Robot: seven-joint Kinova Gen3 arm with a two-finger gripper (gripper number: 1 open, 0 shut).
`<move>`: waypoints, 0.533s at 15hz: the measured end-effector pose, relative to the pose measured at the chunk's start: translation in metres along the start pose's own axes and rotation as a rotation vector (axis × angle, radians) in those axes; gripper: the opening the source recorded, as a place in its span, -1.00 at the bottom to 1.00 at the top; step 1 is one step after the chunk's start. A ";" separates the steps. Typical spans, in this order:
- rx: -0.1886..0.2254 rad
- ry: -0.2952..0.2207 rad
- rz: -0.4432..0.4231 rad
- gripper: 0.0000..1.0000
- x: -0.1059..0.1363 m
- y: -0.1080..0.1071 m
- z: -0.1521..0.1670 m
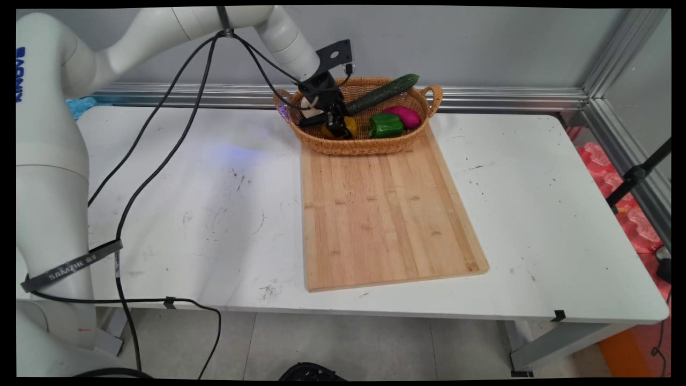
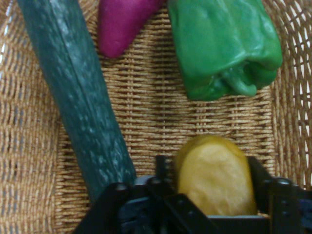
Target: Pick up the potato from the vegetable basket, then place the picked object on the cutting board
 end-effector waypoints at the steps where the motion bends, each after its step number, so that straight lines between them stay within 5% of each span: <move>1: -0.002 -0.001 0.002 -1.00 0.000 0.000 0.001; 8: -0.002 0.005 0.023 -1.00 0.011 0.003 -0.004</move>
